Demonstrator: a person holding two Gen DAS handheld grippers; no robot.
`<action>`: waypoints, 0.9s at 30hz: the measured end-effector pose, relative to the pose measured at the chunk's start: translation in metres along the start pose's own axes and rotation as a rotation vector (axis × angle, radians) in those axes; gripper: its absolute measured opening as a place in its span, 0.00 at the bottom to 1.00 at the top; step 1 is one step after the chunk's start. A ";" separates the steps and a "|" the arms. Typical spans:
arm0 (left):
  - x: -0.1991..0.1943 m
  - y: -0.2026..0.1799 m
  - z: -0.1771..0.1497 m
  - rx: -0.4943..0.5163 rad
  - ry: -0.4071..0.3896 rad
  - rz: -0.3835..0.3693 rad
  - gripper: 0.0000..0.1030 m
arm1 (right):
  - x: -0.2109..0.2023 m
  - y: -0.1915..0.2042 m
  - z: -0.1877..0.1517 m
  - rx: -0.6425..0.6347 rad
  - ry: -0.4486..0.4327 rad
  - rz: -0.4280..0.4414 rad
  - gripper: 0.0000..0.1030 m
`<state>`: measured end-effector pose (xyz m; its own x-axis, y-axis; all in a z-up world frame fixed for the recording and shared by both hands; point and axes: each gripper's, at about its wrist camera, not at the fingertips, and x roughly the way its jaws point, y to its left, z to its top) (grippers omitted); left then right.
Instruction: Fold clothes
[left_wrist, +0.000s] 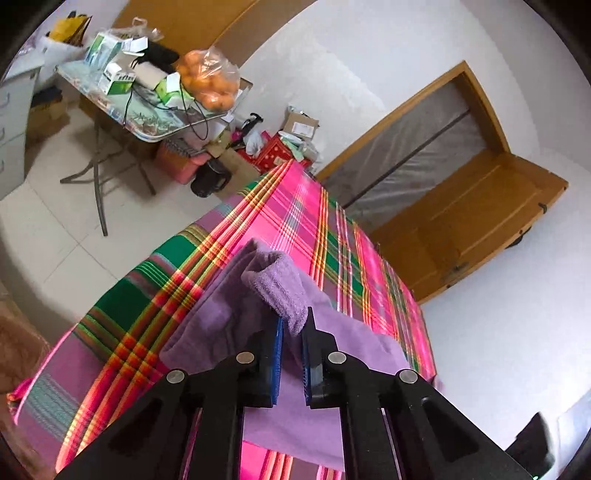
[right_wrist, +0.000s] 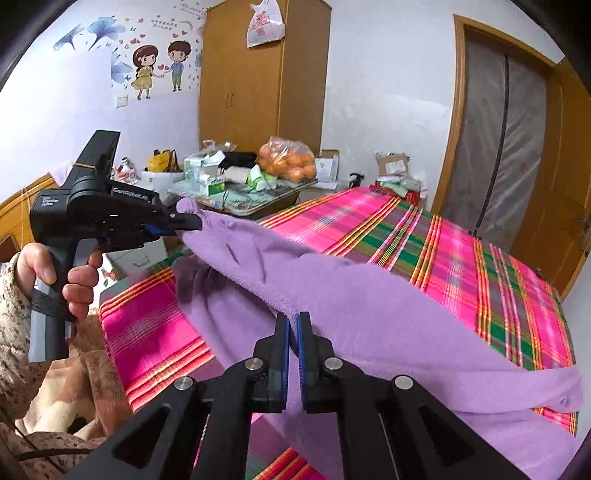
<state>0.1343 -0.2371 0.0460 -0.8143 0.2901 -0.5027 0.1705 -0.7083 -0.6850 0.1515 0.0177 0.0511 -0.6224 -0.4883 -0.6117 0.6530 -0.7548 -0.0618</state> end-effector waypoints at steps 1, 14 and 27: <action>-0.001 0.001 -0.001 0.002 0.006 0.005 0.09 | 0.000 0.001 -0.001 -0.003 0.007 0.006 0.04; 0.018 0.037 -0.020 -0.067 0.113 0.124 0.10 | 0.040 0.002 -0.032 0.047 0.157 0.075 0.05; 0.019 0.038 -0.022 -0.079 0.140 0.167 0.12 | 0.027 -0.012 -0.036 0.136 0.145 0.169 0.09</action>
<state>0.1370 -0.2441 -0.0011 -0.6871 0.2630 -0.6773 0.3440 -0.7033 -0.6221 0.1425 0.0296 0.0071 -0.4348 -0.5521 -0.7114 0.6722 -0.7247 0.1516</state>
